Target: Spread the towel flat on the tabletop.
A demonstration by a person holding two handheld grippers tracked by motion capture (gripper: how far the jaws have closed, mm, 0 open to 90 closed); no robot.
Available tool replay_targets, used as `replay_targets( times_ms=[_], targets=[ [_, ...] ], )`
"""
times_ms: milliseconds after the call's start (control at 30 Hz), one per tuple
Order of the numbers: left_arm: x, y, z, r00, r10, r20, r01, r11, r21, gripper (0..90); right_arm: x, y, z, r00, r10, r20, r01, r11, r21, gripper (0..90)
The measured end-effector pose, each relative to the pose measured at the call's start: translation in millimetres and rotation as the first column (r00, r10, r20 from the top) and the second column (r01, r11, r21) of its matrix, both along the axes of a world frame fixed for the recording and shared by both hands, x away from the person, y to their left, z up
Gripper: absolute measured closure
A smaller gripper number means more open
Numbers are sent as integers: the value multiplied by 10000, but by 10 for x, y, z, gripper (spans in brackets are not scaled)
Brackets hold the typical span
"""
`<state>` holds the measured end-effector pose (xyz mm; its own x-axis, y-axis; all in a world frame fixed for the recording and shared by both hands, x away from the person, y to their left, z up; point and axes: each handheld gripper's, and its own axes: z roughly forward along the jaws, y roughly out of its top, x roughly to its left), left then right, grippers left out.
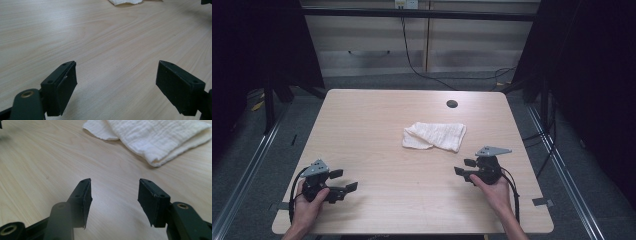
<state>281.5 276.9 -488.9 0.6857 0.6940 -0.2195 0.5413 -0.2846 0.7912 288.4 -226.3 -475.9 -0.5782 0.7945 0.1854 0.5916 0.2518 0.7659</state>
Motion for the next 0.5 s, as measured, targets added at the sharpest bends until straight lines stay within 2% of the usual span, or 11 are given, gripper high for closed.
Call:
replay_targets(
  times_ms=[100,233,333,500],
  targets=[
    [1,3,1,10000,1,0,-1,10000,-25,168,101,53,45,9995,281,-125,-281,9996,20,455],
    [2,-3,-1,10000,-14,-1,14,10000,32,169,265,102,92,9990,436,-61,-437,9986,-304,446],
    [5,-4,-3,10000,-47,4,47,9999,95,170,397,106,120,9991,418,53,-418,9991,-12,459],
    [9,-3,-6,10000,-35,-18,35,9999,96,171,628,161,125,9987,511,-42,-511,9986,149,463]
  ],
)
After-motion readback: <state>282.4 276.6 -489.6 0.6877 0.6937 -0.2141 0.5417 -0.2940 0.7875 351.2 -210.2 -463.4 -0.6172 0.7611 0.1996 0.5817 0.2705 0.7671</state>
